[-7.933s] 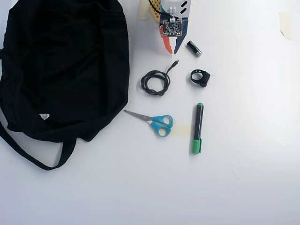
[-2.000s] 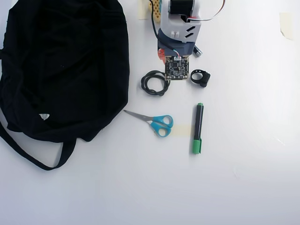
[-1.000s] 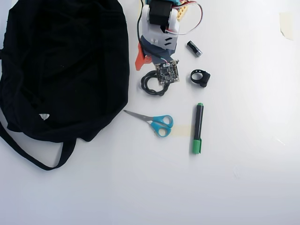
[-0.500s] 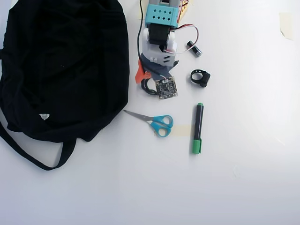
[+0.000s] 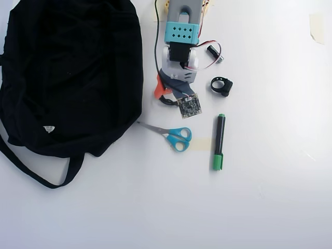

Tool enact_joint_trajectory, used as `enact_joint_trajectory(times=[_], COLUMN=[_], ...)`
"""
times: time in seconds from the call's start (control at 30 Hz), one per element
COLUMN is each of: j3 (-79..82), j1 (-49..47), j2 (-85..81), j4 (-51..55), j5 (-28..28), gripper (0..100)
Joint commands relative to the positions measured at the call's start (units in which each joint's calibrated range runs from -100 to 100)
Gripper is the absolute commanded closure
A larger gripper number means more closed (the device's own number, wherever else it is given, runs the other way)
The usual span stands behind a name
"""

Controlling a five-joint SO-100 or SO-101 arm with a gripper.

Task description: Put the cable into the black bag

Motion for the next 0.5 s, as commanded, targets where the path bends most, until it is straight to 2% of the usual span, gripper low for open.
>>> enact_joint_trajectory(times=[0.0,0.47], j3=[-0.86,-0.69], j1=[-0.22,-0.37], j2=[0.70,3.03], j4=[-0.54,-0.63], j5=[0.53,0.59], gripper=[71,72])
